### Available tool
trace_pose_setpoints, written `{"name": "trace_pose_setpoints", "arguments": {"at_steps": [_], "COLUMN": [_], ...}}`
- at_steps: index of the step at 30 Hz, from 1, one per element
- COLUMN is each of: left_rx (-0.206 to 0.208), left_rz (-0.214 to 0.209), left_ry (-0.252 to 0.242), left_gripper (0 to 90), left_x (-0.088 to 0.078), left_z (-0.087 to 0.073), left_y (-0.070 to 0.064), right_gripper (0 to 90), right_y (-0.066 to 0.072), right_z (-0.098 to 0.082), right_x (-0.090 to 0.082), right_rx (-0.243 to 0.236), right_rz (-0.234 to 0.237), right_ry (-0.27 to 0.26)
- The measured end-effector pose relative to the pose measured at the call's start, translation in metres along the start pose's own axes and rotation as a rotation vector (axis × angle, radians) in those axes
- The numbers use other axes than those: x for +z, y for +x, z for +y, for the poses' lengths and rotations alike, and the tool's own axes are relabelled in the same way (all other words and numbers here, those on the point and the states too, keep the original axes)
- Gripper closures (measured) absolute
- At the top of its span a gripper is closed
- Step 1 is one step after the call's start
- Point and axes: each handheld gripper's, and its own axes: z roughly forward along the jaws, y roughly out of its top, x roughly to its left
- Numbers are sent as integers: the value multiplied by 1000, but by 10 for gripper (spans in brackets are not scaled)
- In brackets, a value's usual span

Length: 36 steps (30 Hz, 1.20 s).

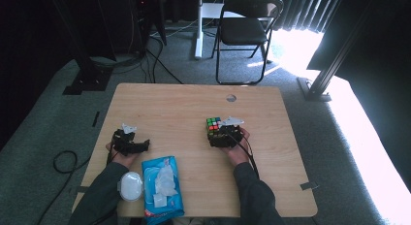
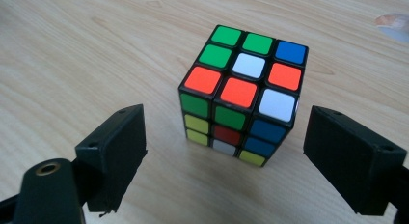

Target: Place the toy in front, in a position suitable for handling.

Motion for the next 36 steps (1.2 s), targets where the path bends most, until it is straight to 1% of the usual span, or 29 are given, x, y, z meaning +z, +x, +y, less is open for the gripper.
{"name": "trace_pose_setpoints", "arguments": {"at_steps": [2, 4, 8, 9, 11, 16, 18, 23, 25, 29, 33, 36], "left_rx": [0, 0, 1, 1, 2, 1, 1, 2, 2, 1, 1, 1], "left_rz": [0, 0, 0, 0, 0, 0, 0, 0, 0, 0, 0, 0], "left_ry": [0, -1, 1, 0, 1, 1, 1, 1, 1, 1, 1, 1], "left_gripper": [128, 128, 128, 128, 128, 128, 128, 128, 128, 128, 128, 128], "left_x": [0, 0, 0, 0, 0, 0, 0, 0, 0, 0, 0, 0], "left_z": [0, 0, 0, 0, 0, 0, 0, 0, 0, 0, 0, 0], "left_y": [0, 0, 0, 0, 0, 0, 0, 0, 0, 0, 0, 0], "right_gripper": [149, 151, 153, 154, 165, 184, 198, 254, 277, 298, 306, 320], "right_y": [1, 0, -2, -2, -3, 1, 1, 0, -1, -4, -4, -5], "right_z": [1, 2, 3, 3, 3, 4, 5, 8, 8, 7, 7, 6], "right_x": [3, 6, 13, 15, 18, 24, 26, 27, 28, 29, 28, 28], "right_rx": [-8, 2, 45, 49, 59, 44, 48, 40, 38, 59, 38, 42], "right_rz": [-15, -24, -20, -24, -19, -30, -40, -64, -64, -46, -48, -46], "right_ry": [-1, -10, -14, -15, -14, -13, -19, -19, -18, -15, -17, -24]}}
